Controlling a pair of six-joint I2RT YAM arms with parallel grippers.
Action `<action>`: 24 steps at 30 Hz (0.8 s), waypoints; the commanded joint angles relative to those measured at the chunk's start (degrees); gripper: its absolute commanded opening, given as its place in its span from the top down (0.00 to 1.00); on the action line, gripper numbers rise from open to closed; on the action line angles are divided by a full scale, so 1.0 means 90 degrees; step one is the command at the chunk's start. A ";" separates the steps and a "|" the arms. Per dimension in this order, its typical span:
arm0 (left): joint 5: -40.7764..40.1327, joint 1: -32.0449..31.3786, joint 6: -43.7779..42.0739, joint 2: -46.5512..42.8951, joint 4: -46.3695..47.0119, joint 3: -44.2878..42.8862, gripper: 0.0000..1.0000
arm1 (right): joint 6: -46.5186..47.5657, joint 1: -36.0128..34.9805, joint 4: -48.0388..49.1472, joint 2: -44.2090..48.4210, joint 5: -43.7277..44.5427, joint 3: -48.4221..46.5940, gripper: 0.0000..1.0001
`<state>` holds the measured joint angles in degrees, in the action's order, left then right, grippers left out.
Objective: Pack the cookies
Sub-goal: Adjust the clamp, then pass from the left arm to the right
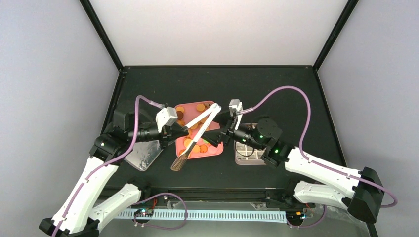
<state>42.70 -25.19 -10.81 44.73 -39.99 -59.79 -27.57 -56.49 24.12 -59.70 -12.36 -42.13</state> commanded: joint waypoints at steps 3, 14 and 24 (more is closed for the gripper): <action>0.0622 0.0014 0.0426 -0.0024 0.0174 -0.0285 0.98 | -0.0266 0.0135 0.2162 0.0312 -0.1231 0.0475 0.00; 0.0862 0.0012 0.0585 0.0018 0.0179 -0.0355 0.98 | -0.0128 0.0739 0.1752 0.0800 -0.2297 0.0481 0.00; 0.1105 0.0010 0.0547 0.0069 0.0102 -0.0417 0.98 | -0.0699 0.1326 0.1615 0.0317 -0.2933 -0.0246 0.00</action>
<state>49.71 -25.19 -6.74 45.10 -39.48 -61.06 -30.68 -45.69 37.87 -53.45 -33.63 -40.18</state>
